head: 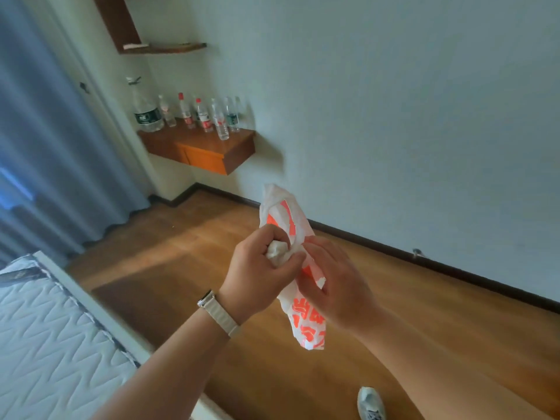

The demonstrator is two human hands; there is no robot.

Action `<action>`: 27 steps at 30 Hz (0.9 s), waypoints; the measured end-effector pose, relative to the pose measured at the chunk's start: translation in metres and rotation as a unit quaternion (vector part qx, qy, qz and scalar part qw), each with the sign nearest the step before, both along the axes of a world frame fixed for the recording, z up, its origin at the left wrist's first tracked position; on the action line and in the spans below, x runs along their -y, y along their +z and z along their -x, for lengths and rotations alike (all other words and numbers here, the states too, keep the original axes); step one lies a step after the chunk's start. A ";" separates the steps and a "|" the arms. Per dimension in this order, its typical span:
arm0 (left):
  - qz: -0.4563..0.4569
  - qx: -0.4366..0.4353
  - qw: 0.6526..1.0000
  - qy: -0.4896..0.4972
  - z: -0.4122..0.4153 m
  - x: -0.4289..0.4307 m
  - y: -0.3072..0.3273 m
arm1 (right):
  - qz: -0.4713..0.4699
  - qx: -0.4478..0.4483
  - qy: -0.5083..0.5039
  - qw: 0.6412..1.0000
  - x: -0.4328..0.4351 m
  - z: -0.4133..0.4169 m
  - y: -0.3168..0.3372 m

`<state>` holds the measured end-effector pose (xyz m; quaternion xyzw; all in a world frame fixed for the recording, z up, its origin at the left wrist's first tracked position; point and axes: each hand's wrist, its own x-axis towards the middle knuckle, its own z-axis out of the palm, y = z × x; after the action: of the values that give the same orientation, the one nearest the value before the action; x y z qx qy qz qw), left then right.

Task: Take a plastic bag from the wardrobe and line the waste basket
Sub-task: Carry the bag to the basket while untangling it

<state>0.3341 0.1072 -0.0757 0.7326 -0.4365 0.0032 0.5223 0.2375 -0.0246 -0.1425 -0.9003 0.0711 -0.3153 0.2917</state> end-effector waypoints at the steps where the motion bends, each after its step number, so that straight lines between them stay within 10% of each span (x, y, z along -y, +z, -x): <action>1: -0.007 0.006 1.000 0.016 -0.008 0.012 0.000 | -0.001 0.005 0.015 1.000 0.013 -0.012 -0.002; 27: -0.072 0.012 0.967 0.245 -0.170 0.182 0.020 | -0.036 -0.059 0.212 0.975 0.205 -0.230 0.006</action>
<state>0.5044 -0.0751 -0.0562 0.8528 -0.2491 0.1081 0.4462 0.4679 -0.2294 -0.1362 -0.9007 -0.0928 -0.1895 0.3798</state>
